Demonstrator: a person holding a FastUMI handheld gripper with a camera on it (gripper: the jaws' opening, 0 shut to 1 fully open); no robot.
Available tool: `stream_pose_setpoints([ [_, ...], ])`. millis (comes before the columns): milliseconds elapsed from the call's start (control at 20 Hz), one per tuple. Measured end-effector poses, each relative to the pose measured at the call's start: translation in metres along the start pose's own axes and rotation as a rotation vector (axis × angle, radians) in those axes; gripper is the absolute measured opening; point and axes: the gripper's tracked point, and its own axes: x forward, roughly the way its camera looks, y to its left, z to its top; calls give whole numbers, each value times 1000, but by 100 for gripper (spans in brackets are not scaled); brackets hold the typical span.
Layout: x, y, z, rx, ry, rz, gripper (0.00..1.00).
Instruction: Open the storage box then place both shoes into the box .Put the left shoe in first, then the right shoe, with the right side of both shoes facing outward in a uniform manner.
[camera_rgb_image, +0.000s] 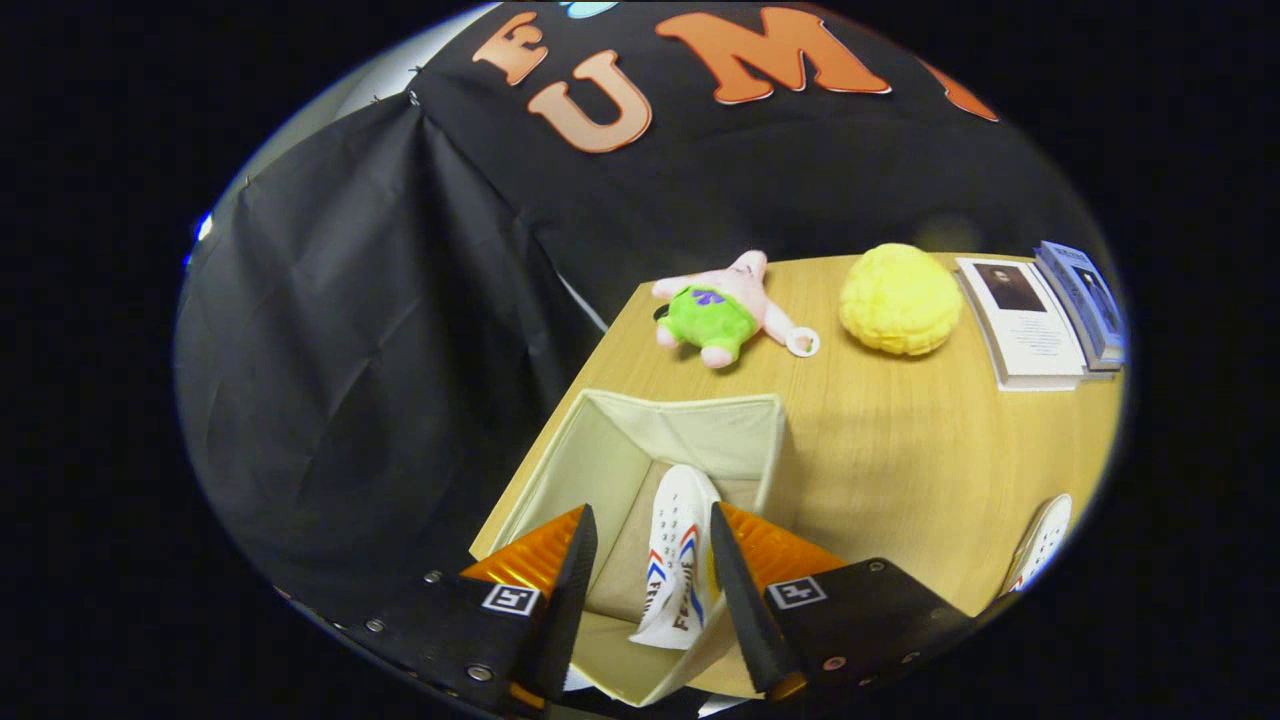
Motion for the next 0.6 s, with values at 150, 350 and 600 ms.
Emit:
stream_pose_setpoints([
  [150,-32,-48,11,17,-76,-87,84],
  [350,-77,-122,-7,50,-124,-243,91],
  [600,-132,-227,-55,142,-103,-443,91],
])
